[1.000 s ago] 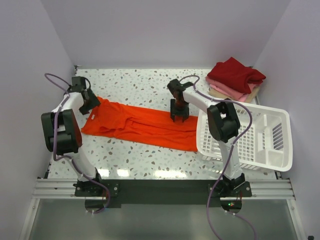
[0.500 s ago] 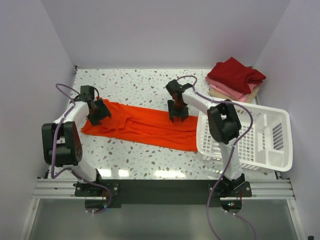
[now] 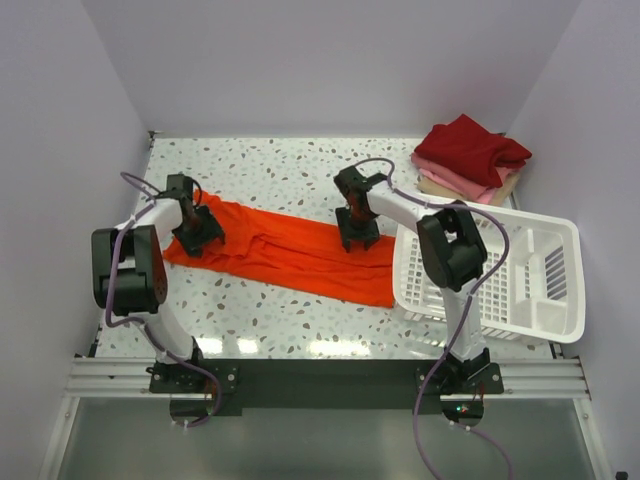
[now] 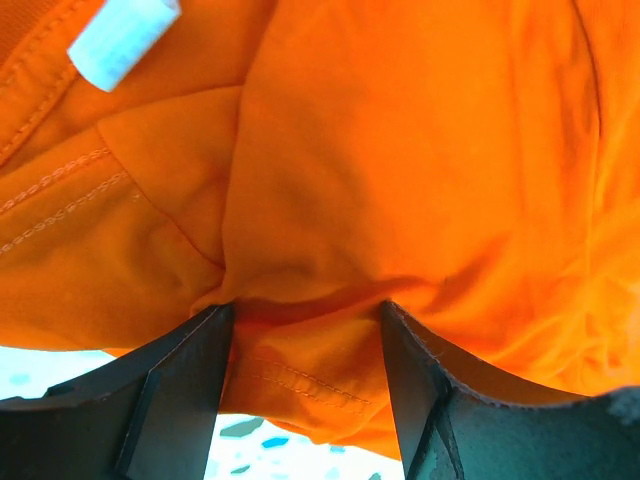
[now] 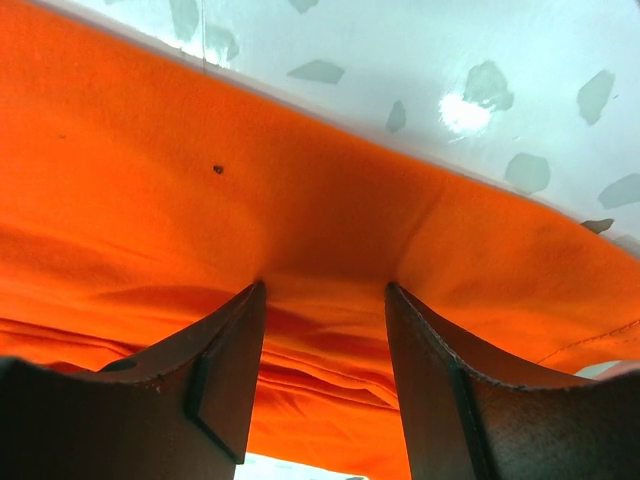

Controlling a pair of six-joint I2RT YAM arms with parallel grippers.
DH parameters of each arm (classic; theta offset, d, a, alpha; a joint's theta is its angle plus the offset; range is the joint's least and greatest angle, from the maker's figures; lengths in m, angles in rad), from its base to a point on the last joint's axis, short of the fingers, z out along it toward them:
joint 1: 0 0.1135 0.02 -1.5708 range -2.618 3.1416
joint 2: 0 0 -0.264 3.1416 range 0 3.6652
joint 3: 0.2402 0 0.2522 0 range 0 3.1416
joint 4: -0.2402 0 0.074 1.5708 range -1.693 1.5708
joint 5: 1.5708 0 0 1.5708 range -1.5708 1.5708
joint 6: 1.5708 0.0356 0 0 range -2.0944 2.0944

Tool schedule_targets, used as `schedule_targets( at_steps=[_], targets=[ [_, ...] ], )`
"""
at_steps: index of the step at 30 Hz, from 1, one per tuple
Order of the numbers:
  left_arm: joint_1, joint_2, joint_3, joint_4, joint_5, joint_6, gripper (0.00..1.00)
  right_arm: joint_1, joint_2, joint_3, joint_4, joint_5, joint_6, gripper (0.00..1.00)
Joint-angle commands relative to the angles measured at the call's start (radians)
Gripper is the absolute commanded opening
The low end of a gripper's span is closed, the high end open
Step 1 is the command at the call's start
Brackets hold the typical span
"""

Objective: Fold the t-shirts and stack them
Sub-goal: Fold the tshirt

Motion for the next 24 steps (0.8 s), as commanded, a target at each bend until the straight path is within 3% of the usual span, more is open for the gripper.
schedule_targets(
  at_steps=[1, 8, 24],
  targets=[
    [0.01, 0.096, 0.055, 0.039, -0.055, 0.03, 0.66, 0.012, 0.001, -0.046, -0.019, -0.045, -0.01, 0.55],
    [0.01, 0.262, 0.283, 0.012, -0.139, 0.056, 0.65, 0.043, 0.007, -0.028, -0.062, -0.098, 0.019, 0.55],
    [0.012, 0.708, 0.969, -0.097, -0.247, 0.125, 0.64, 0.182, 0.032, 0.087, -0.186, -0.135, 0.083, 0.55]
  ],
)
